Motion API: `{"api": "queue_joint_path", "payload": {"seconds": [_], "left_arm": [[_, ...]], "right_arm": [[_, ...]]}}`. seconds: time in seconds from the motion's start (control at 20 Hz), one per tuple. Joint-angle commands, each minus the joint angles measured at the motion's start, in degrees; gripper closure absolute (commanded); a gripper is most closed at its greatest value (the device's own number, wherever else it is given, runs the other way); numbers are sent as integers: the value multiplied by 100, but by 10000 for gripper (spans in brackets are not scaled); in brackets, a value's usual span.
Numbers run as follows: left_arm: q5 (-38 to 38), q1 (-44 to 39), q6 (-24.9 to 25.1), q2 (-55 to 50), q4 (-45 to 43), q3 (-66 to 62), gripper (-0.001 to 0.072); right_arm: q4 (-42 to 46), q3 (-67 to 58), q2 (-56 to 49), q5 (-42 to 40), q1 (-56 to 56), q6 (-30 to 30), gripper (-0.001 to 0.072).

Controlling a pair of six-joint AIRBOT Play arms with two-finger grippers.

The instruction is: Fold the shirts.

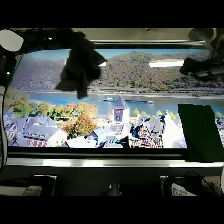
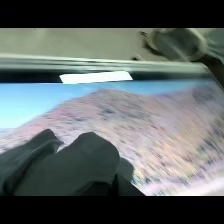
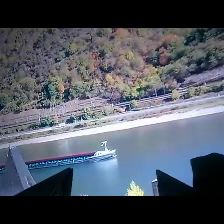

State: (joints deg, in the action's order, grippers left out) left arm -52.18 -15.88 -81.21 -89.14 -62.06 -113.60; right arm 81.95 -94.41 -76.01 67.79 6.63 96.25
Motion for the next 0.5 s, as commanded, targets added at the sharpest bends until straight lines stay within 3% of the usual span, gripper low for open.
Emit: {"api": "queue_joint_path", "payload": {"seconds": [0.0,0.2,0.25,0.3,0.35,0.45], "left_arm": [[-796,-1410,57,879,-1091,682,681],[-98,-2743,-844,431,-1191,2247,677],[66,-2981,-1191,151,-1189,2527,539],[-37,-3126,-1386,-138,-1189,2605,161],[-400,-3154,-1541,-378,-1191,2544,-13],[-1193,-2852,-1526,-435,-1469,2382,-13]], "right_arm": [[564,-4,1056,328,0,-26,184],[581,-4,1945,833,0,-26,184],[577,-4,2015,994,0,-26,184],[577,2,2024,1226,0,-28,183],[579,20,1998,1484,0,-33,181],[535,26,1773,1976,0,-31,163]]}}
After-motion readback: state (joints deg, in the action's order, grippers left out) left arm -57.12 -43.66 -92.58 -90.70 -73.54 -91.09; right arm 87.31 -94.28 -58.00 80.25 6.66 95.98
